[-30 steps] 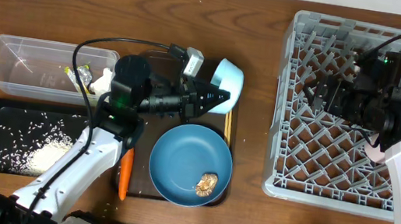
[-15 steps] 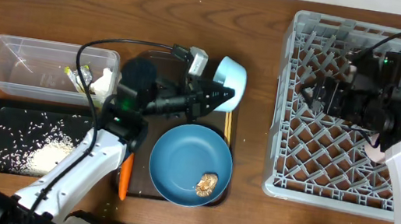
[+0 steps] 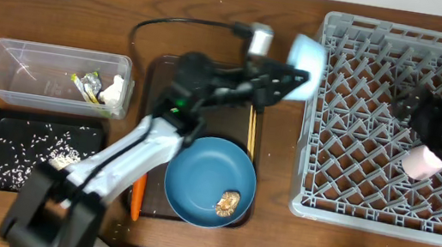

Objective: Sort waste into correct bins and load items into the dishwasher rack
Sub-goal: 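Grasp the blue bowl with the right gripper from the left gripper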

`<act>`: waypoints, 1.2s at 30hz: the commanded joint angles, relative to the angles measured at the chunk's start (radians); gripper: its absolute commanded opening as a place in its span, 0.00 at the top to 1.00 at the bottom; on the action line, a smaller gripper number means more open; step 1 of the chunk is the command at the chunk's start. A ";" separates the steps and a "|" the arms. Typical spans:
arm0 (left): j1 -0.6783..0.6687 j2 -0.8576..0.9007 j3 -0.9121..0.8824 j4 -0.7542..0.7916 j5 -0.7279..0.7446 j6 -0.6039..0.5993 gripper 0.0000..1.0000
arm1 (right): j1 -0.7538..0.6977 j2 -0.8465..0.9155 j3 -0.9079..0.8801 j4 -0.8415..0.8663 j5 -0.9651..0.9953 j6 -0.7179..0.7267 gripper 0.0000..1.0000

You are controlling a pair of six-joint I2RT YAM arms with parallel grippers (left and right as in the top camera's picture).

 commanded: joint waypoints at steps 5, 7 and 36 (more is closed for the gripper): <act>-0.119 0.208 0.062 0.187 -0.035 -0.254 0.94 | -0.062 0.000 0.011 -0.035 0.050 0.014 0.04; -0.152 0.256 0.062 0.245 -0.074 -0.319 0.93 | -0.068 0.000 0.011 -0.035 0.051 0.014 0.04; -0.272 0.426 0.063 0.366 -0.207 -0.598 0.93 | -0.069 0.000 0.010 -0.061 0.089 0.013 0.04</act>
